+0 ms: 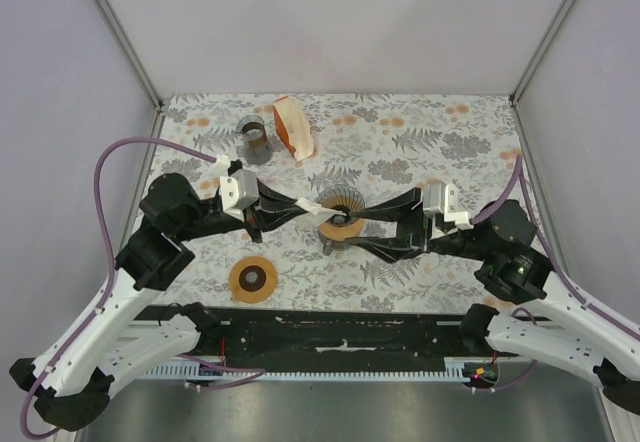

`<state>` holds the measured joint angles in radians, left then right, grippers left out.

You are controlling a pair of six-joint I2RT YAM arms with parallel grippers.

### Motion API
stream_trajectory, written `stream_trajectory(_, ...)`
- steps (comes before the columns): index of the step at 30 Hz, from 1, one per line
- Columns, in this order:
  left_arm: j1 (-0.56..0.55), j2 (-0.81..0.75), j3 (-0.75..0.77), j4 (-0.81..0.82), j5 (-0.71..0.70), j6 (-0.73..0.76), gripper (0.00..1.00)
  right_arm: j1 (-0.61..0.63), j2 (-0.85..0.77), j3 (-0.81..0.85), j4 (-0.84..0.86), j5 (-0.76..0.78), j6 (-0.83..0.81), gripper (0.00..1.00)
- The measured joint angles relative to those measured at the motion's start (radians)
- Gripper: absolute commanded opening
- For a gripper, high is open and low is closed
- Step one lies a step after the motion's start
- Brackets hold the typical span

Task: Place the coffee filter in the dripper
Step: Place the coffee filter in the coffee dripper.

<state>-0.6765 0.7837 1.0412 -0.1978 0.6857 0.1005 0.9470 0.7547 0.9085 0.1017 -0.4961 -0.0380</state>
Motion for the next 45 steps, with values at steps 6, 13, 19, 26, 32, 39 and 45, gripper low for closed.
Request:
stream_trajectory(6,0.0,-0.005,-0.005,0.042,0.0,-0.022,0.02,0.0,-0.027,-0.004,0.034,0.035,-0.008,0.56)
stream_trajectory(13,0.002,-0.005,-0.01,0.059,0.0,-0.037,0.02,0.0,-0.006,-0.005,0.075,0.023,-0.007,0.57)
stream_trajectory(19,0.003,-0.005,-0.018,0.07,0.0,-0.045,0.02,0.0,0.023,-0.005,0.077,-0.008,-0.008,0.5)
stream_trajectory(26,0.01,-0.008,-0.018,0.074,-0.001,-0.045,0.02,0.004,0.028,-0.005,0.077,-0.041,-0.015,0.31)
stream_trajectory(32,0.014,-0.014,-0.018,0.074,-0.002,-0.045,0.02,0.005,0.032,-0.004,0.073,-0.069,-0.019,0.33)
stream_trajectory(39,0.014,-0.015,-0.018,0.073,-0.001,-0.045,0.02,0.005,0.006,-0.003,0.014,-0.002,-0.064,0.48)
stream_trajectory(45,0.014,-0.019,-0.018,0.073,0.0,-0.045,0.02,0.005,-0.059,0.014,0.006,0.027,-0.118,0.55)
